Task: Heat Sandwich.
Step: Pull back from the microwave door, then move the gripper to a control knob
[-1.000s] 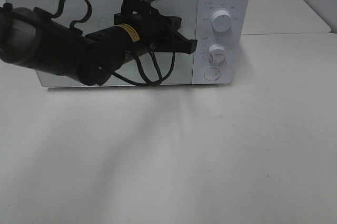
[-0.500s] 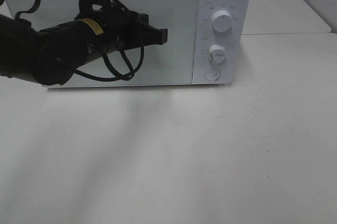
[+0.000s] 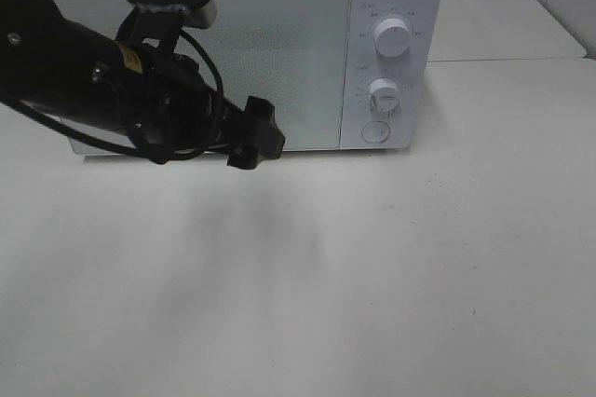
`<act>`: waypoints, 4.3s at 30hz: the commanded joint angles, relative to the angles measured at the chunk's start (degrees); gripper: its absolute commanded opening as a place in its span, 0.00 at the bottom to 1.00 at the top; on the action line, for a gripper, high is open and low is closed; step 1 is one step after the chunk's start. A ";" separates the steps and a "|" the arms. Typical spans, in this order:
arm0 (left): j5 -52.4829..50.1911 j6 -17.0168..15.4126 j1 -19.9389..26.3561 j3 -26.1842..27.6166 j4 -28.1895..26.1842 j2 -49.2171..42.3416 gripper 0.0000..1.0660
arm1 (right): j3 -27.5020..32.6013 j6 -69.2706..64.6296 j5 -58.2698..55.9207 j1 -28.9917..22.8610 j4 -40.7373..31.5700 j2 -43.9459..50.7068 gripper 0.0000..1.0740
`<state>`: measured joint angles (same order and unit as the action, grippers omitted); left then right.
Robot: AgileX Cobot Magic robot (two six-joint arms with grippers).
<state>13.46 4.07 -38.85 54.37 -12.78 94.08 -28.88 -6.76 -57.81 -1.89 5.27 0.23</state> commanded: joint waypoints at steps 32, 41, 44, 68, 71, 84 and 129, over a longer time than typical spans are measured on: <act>51.62 -4.07 31.46 -0.29 6.53 -20.57 0.92 | 0.11 -0.57 0.74 0.40 -0.06 1.55 0.70; 54.03 -4.07 35.70 -2.75 8.37 -30.19 0.92 | 0.11 -0.57 0.74 0.40 -0.06 1.55 0.70; 53.46 -4.07 35.70 -6.99 10.37 -35.47 0.92 | 0.11 -0.57 0.74 0.40 -0.06 1.55 0.70; 48.13 -4.07 35.70 -24.81 9.74 -66.92 0.92 | 0.11 -0.57 0.74 0.40 -0.06 1.55 0.70; 48.13 -4.07 35.70 -24.81 9.68 -71.45 0.92 | 0.11 -0.57 0.74 0.40 -0.06 1.55 0.70; 48.13 -4.07 35.70 -24.81 9.22 -81.19 0.92 | 0.11 -0.57 0.74 0.40 -0.06 1.55 0.70; 48.07 -4.07 35.70 -24.81 9.28 -95.28 0.92 | 0.11 -0.57 0.74 0.40 -0.06 1.55 0.70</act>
<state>62.17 0.34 -3.27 29.74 -3.38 -0.23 -28.88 -6.76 -57.81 -1.89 5.27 0.23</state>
